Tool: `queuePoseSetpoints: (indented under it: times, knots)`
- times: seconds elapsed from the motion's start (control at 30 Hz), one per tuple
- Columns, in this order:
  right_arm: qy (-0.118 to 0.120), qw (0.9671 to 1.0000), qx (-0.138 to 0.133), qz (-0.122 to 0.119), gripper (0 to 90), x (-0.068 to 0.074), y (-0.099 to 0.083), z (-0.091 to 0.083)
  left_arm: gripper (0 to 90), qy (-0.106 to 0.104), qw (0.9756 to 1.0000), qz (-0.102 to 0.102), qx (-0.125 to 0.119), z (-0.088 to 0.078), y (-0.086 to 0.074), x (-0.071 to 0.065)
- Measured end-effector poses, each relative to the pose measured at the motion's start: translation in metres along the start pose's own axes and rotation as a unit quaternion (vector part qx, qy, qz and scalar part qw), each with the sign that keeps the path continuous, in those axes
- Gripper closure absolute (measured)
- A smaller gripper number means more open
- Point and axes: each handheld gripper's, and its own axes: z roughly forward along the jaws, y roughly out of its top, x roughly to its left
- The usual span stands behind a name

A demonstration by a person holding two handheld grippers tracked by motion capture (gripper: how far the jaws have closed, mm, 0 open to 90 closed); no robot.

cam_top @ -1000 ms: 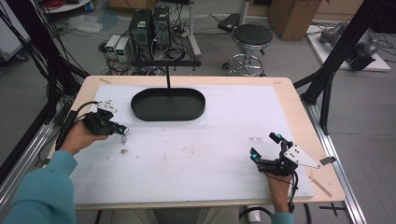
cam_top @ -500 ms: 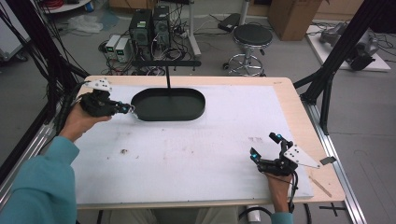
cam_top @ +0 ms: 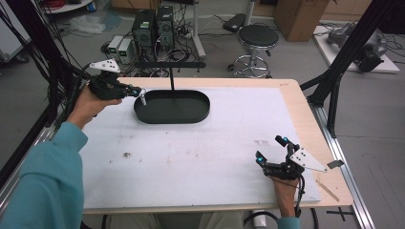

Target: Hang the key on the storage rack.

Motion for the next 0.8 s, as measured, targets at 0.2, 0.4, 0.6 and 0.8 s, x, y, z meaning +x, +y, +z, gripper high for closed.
queuePoseSetpoints:
  times: [0.2,0.4,0.6,0.8]
  knots:
    - [0.000,1.0000,-0.002,-0.005,2.2,0.000,0.000,0.000,88.4,0.002,1.0000,-0.002,0.000,0.006,0.014,0.009]
    - [0.000,1.0000,-0.002,-0.005,2.2,0.000,0.000,0.001,88.4,0.007,1.0000,0.002,-0.004,0.011,0.029,0.016]
    - [0.000,1.0000,-0.002,-0.004,2.2,0.000,0.000,0.001,88.4,0.015,0.9999,0.005,-0.005,0.017,0.045,0.020]
    - [0.000,1.0000,-0.002,-0.004,2.2,0.000,0.000,0.001,88.4,0.017,0.9998,0.004,-0.008,0.026,0.056,0.022]
